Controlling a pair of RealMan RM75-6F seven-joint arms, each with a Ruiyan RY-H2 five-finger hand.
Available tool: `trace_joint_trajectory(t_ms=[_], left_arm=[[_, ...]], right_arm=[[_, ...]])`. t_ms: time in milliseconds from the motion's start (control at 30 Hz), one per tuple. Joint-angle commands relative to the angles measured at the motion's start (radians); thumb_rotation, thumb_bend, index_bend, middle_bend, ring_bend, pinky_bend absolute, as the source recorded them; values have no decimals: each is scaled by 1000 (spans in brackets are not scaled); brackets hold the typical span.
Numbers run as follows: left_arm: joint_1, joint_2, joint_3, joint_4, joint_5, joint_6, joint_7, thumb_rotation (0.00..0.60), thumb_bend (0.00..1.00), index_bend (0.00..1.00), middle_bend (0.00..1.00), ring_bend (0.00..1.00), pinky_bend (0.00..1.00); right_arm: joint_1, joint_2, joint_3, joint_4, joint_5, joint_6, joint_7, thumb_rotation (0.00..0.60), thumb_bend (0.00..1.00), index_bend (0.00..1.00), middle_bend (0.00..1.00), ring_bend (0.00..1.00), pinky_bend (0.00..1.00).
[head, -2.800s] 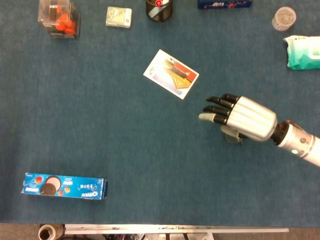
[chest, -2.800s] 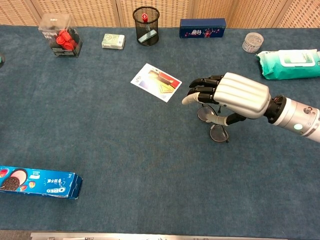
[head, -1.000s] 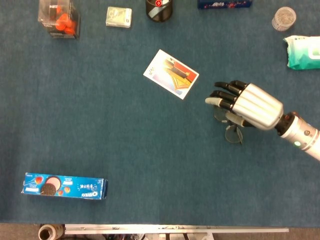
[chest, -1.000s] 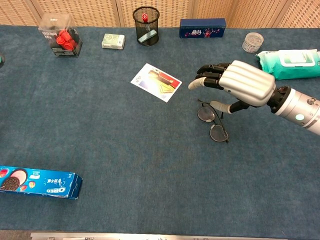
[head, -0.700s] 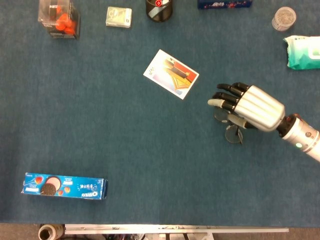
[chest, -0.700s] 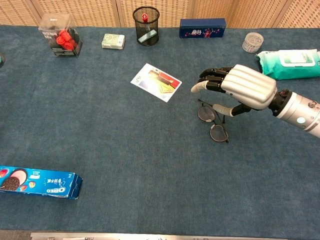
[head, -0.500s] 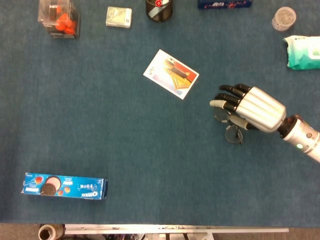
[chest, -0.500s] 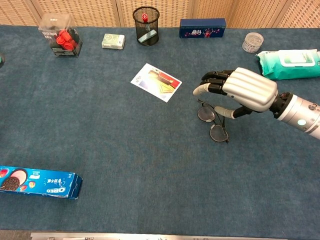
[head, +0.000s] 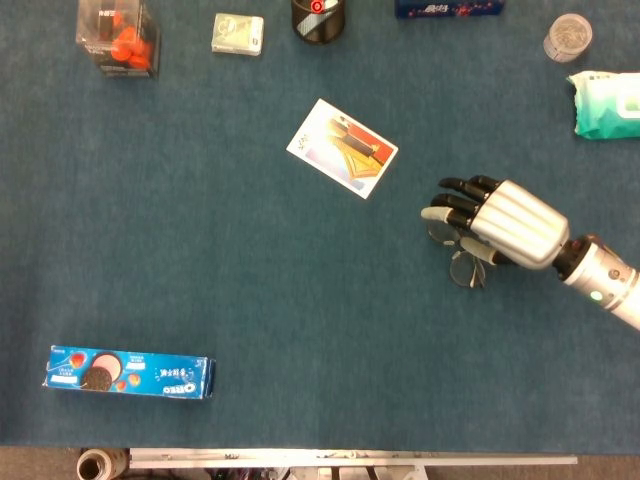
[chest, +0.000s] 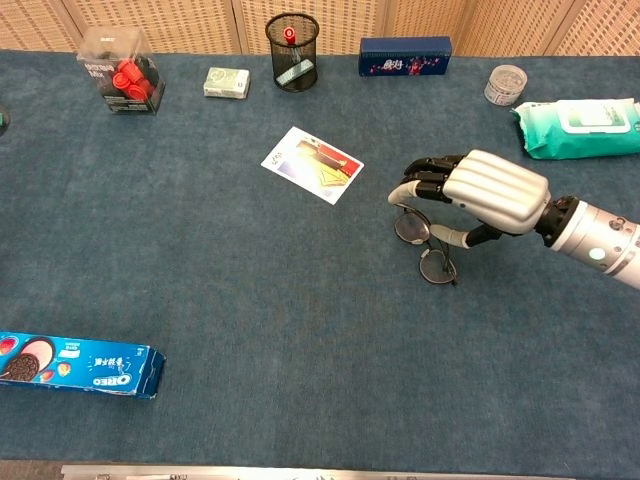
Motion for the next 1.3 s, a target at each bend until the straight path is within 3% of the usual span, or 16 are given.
trace_joint_trajectory(t_ms=[33,1300], left_arm=[[1,1,0,-1,1,2,-1,600,588,494,395,363,449],[3,3,-1,0,4,6,-5,600,588,494,395,363,449]], right_arm=[[-3,-6,-3,10,1,-2,5,600,368,266,295,174,353],[-36,-46,-32,123,11,-15,46,600,369,266,295,174,353]])
